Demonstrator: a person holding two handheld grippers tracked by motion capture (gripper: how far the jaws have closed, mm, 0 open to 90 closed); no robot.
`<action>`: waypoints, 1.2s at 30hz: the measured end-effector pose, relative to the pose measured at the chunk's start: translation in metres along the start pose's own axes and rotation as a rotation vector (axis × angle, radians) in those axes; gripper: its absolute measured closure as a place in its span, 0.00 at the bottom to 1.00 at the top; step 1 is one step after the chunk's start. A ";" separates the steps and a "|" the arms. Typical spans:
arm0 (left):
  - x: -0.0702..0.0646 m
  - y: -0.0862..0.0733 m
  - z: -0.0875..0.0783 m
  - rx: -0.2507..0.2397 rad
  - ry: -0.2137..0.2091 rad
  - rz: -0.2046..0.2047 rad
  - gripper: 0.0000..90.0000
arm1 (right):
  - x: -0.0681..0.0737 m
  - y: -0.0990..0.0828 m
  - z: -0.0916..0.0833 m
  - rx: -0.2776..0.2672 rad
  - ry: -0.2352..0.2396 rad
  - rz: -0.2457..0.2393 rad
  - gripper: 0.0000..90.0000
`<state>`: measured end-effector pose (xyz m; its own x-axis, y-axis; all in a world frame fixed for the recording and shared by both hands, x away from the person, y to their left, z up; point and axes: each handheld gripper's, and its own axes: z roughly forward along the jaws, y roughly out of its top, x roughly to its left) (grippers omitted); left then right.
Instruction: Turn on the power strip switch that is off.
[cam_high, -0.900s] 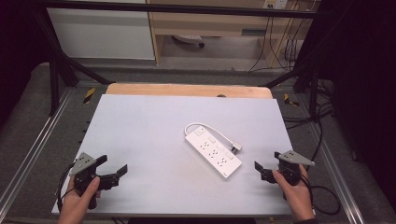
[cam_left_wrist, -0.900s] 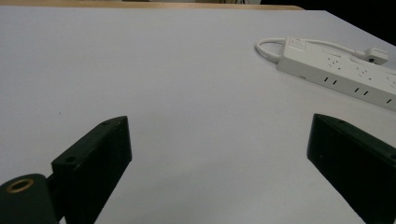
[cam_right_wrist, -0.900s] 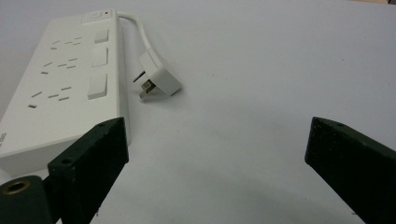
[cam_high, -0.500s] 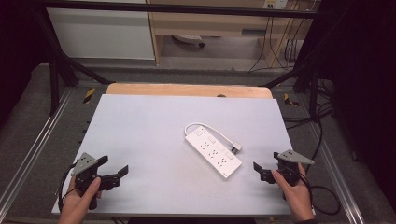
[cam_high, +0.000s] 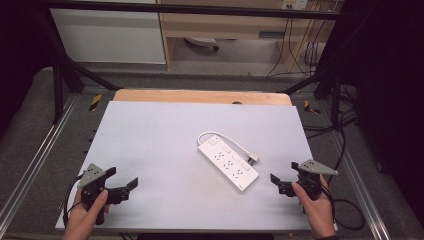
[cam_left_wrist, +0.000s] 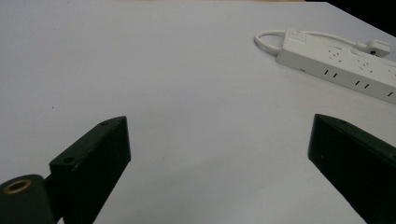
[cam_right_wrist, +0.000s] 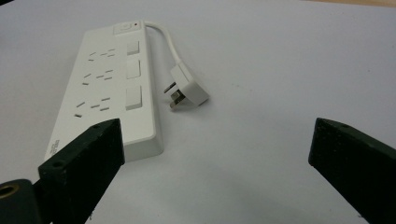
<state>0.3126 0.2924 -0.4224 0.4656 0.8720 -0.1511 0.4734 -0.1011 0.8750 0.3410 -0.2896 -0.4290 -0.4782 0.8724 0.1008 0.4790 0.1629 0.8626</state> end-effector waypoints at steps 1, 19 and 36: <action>0.000 0.000 0.000 0.002 -0.002 0.003 0.07 | 0.001 0.000 0.000 -0.001 0.001 -0.005 0.04; -0.001 0.000 0.000 -0.002 -0.004 0.012 0.07 | 0.020 0.011 -0.004 -0.067 0.036 -0.023 0.03; -0.001 -0.001 0.001 0.011 0.001 0.016 0.07 | 0.023 0.037 -0.002 -0.103 0.018 0.018 0.05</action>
<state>0.3121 0.2914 -0.4238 0.4726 0.8706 -0.1366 0.4742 -0.1206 0.8721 0.3460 -0.2644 -0.3940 -0.4837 0.8663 0.1252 0.4103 0.0981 0.9067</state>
